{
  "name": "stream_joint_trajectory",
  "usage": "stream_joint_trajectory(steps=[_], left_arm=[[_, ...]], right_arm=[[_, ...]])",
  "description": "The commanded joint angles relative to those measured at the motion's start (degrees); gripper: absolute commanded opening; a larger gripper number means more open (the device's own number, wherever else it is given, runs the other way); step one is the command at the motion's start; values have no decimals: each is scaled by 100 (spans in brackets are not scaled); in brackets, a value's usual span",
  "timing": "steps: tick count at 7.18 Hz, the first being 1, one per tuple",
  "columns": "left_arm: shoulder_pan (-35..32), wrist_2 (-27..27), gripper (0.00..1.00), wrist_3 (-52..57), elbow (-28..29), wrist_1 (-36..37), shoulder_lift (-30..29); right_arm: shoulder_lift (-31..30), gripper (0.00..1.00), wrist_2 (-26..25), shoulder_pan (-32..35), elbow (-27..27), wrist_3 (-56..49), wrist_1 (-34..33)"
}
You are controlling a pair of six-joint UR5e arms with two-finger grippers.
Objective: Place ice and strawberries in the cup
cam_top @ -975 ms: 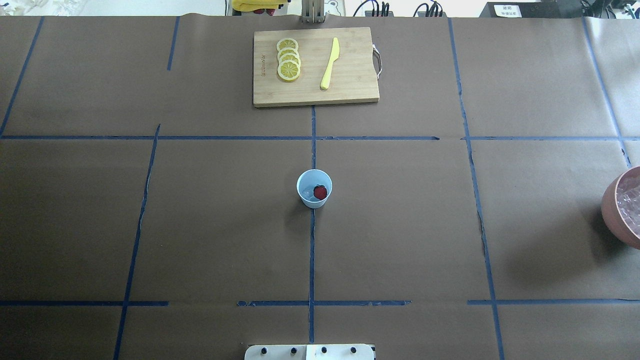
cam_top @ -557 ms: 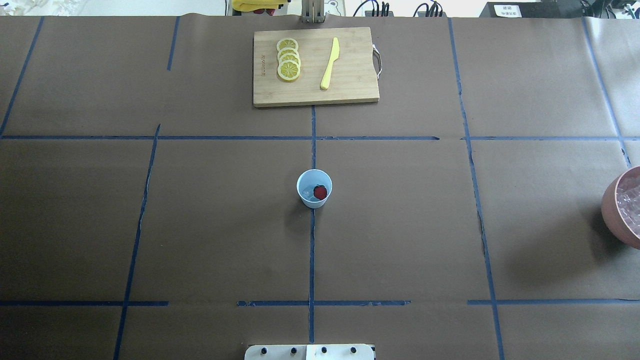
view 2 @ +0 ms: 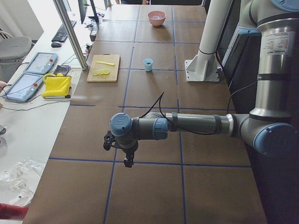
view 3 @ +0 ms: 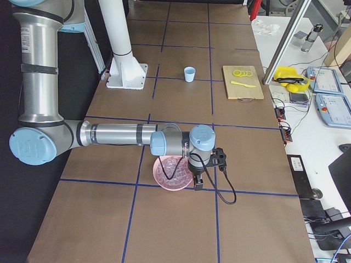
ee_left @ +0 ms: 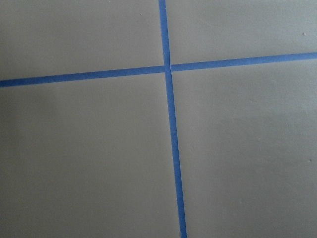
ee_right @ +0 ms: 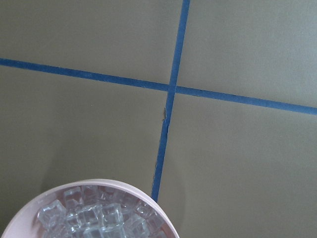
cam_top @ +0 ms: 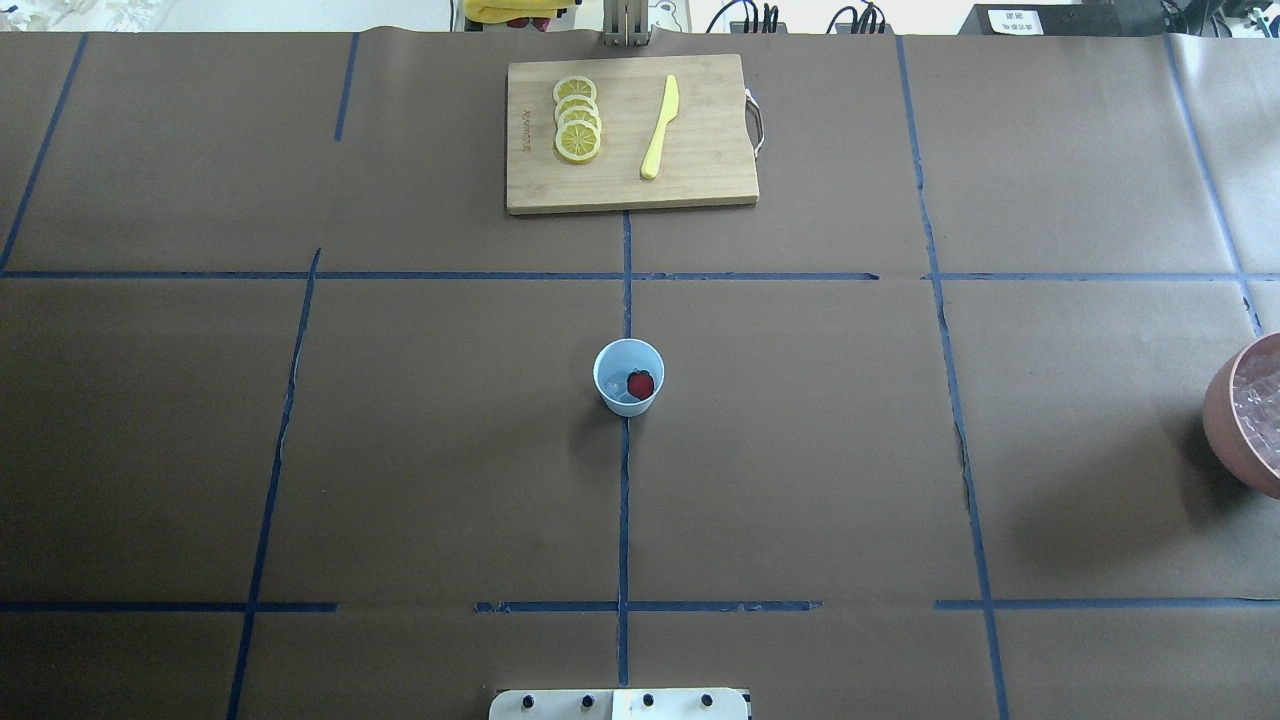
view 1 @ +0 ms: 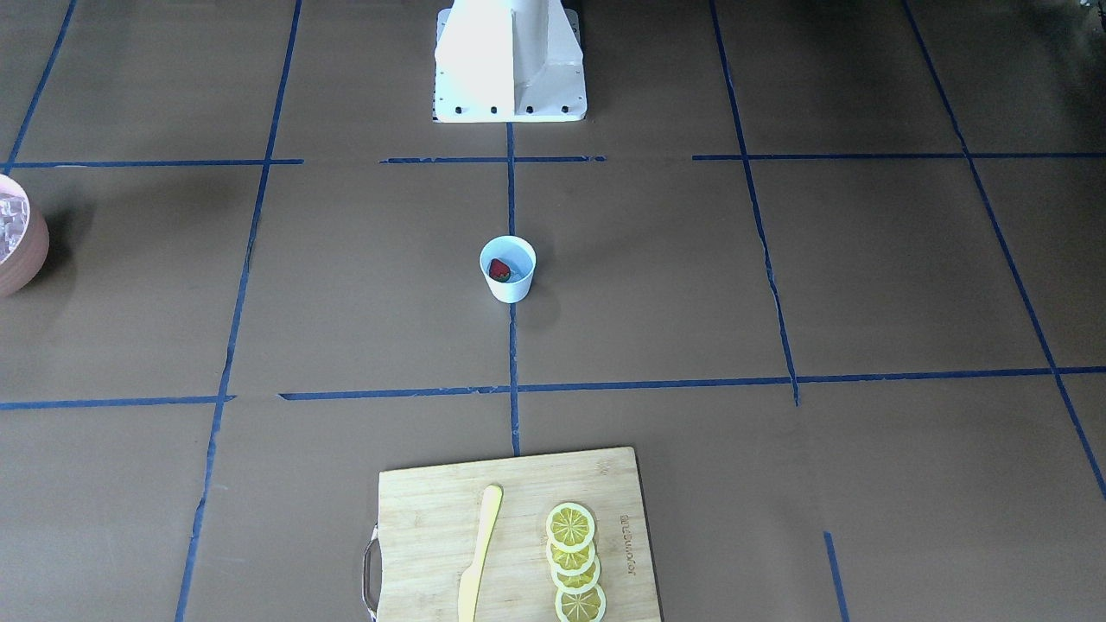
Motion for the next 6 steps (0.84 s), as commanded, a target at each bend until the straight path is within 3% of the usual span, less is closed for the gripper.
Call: stream_joint_trajectory(steps=[1, 2, 6], left_arm=[[2, 365, 100, 12, -62, -115, -10], [2, 726, 100, 3, -123, -71, 7], [2, 729, 100, 12, -123, -53, 16]], right_arm=[[-17, 100, -9, 0, -27, 0, -7], [-43, 100, 0, 0, -27, 0, 2], [-96, 100, 0, 0, -18, 9, 28]])
